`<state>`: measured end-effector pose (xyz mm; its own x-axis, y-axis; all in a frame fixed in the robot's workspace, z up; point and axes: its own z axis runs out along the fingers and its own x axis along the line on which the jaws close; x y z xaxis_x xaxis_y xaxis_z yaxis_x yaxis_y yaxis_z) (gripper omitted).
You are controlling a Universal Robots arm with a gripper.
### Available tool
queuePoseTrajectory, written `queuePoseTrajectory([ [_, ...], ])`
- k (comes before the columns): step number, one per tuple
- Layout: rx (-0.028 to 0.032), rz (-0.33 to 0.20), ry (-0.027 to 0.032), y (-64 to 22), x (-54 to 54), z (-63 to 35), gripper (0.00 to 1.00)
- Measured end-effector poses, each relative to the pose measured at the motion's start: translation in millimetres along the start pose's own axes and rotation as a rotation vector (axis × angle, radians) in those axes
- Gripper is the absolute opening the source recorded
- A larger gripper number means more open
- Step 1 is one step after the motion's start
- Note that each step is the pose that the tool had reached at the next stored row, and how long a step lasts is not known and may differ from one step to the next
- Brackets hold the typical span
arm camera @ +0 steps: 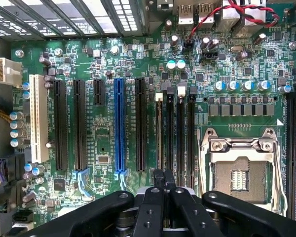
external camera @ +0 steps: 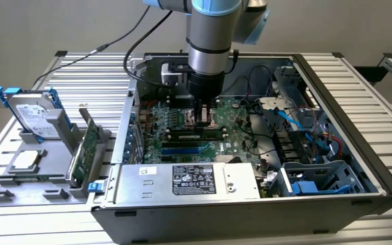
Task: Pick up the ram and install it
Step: 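Press down the ram until it locks into place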
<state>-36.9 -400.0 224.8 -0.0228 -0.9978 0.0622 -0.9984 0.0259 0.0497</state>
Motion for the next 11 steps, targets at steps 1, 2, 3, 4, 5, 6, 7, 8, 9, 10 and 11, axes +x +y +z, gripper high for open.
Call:
queuePoseTrajectory([
  [1,0.0,0.0,-0.0011,0.0,-0.1,-1.0,0.11],
  [2,0.0001,0.0,-0.0029,0.1,-0.2,-3.1,0.11],
  [3,-0.0008,0.0,-0.0015,0.3,0.2,-6.9,0.11],
  [4,-0.0016,0.0,-0.0003,0.5,0.6,-10.8,0.11],
  [5,-0.0016,0.0,-0.0006,0.6,0.8,-13.6,0.11],
  [6,-0.0017,0.0,-0.0005,0.7,0.9,-15.2,0.11],
  [7,-0.0017,0.0,-0.0004,0.8,0.9,-16.0,0.11],
  [8,-0.0017,0.0,-0.0006,0.8,0.9,-16.2,0.11],
  [9,-0.0016,0.0,-0.0006,0.8,0.9,-16.2,0.11],
  [10,-0.0017,0.0,-0.0006,0.8,0.9,-16.2,0.11],
  [11,-0.0017,0.0,-0.0004,0.8,1.0,-16.3,0.11],
])
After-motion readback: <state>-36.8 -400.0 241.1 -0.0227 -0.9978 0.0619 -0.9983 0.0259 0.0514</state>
